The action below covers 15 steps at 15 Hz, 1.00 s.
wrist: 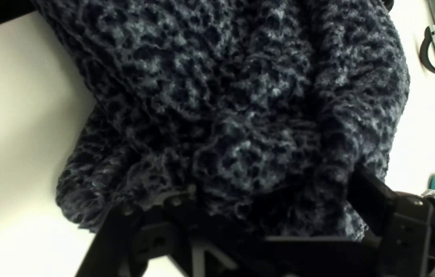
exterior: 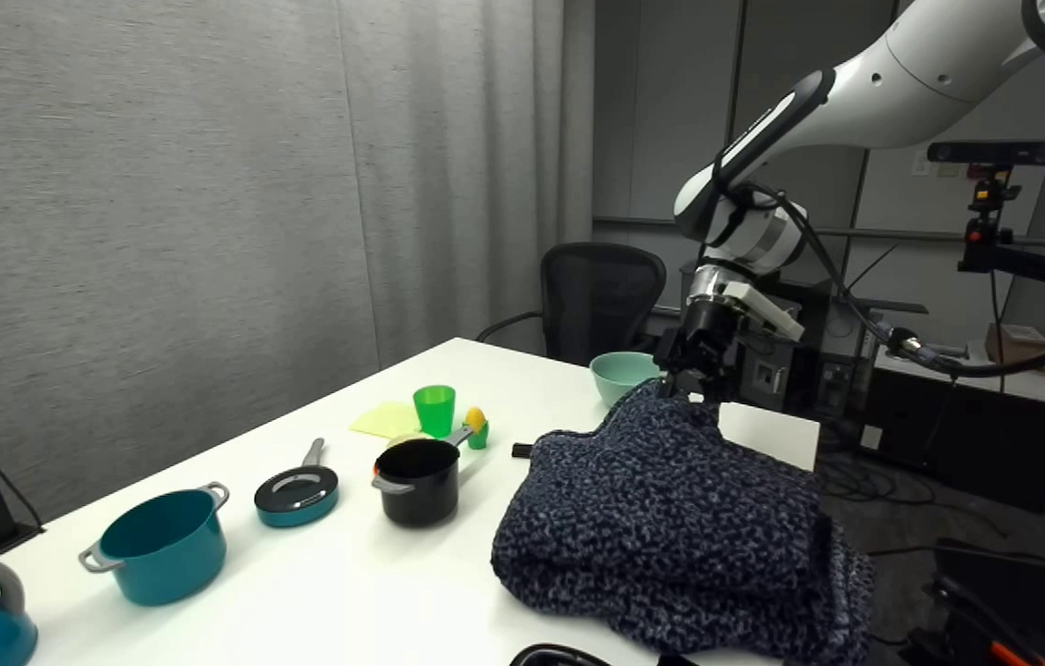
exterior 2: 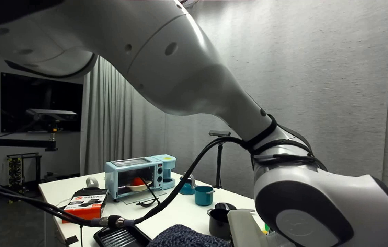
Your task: Unfold the blanket once
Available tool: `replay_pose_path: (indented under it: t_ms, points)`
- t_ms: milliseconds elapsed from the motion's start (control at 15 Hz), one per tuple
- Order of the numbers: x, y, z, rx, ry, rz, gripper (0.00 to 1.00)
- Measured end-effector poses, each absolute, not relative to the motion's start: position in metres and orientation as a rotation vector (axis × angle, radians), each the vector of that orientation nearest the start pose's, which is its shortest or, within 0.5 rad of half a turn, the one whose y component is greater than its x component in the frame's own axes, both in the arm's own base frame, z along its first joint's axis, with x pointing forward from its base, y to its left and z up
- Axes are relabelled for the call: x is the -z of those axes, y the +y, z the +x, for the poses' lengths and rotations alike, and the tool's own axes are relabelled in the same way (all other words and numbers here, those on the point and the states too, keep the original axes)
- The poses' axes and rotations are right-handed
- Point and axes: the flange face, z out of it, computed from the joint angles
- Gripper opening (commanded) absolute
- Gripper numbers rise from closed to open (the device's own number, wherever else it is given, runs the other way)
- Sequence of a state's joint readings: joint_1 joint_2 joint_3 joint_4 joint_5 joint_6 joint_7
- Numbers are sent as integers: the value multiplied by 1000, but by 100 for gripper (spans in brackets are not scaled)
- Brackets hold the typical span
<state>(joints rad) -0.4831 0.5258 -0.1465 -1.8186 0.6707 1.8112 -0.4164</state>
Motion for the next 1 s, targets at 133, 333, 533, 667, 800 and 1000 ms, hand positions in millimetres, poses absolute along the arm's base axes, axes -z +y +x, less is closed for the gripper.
replay_pose_path:
  t_ms: [133,333,533,667,800,1000]
  points:
    - [-228,-303,515,-212,667,-2357,49]
    - [-229,-303,513,-210,663,-2358,27]
    - [-238,-304,511,-191,652,-2364,5]
    - [-248,-302,509,-169,627,-2371,0]
    - [-260,-300,506,-146,596,-2382,2]
    - [-271,-292,497,-160,497,-2438,2]
